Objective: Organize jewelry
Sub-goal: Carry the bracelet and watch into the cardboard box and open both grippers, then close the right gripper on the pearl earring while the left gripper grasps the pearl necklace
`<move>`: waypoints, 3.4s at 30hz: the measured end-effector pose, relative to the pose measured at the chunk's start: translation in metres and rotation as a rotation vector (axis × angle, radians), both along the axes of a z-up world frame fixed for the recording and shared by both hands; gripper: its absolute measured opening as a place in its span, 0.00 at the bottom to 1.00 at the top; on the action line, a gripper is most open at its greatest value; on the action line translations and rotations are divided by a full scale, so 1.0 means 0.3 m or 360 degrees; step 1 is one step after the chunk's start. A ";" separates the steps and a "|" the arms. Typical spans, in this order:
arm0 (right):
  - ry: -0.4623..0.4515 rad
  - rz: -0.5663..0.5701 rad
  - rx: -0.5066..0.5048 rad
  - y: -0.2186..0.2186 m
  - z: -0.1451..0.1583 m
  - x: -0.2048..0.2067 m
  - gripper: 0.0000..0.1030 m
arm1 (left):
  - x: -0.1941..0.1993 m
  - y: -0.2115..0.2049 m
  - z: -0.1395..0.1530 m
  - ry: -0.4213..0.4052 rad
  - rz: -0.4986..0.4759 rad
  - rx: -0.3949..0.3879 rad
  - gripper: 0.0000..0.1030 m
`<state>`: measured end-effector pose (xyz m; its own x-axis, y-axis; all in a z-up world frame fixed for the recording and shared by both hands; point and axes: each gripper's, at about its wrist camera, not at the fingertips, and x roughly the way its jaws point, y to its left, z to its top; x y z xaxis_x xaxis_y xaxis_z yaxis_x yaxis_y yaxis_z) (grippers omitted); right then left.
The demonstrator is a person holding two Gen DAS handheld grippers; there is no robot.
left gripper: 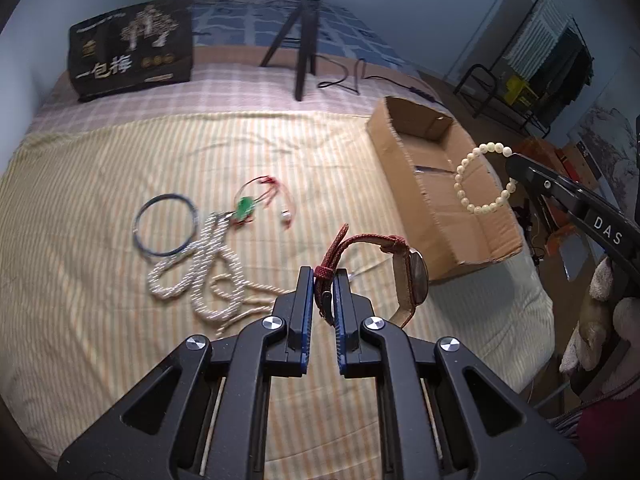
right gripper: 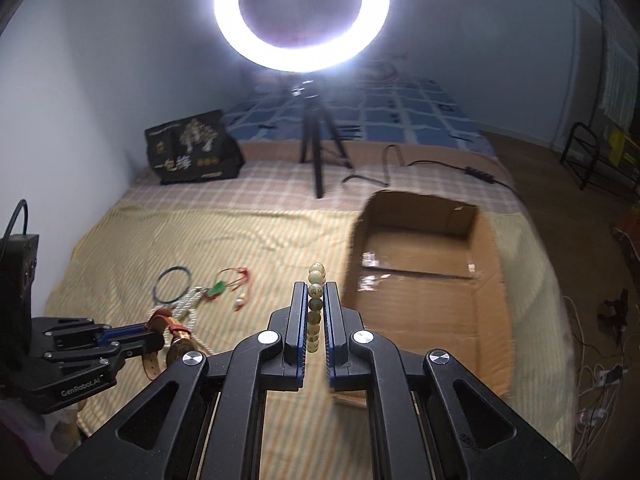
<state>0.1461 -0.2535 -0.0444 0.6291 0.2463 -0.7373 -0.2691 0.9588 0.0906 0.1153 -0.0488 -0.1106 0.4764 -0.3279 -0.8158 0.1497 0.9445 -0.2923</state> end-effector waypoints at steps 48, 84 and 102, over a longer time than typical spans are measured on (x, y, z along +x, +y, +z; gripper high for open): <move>0.0176 -0.0330 0.0027 -0.339 -0.121 0.123 0.13 | 0.168 -0.435 -0.017 -0.0087 -0.0226 -0.0032 0.36; -0.0030 -0.0436 0.0129 -0.266 -0.057 0.071 0.62 | 0.106 -0.067 0.086 -0.0255 -0.0043 0.0153 0.40; -0.0063 -0.0246 -0.0102 -0.036 -0.037 0.088 0.79 | 0.045 0.298 0.145 -0.0325 0.0189 0.0279 0.69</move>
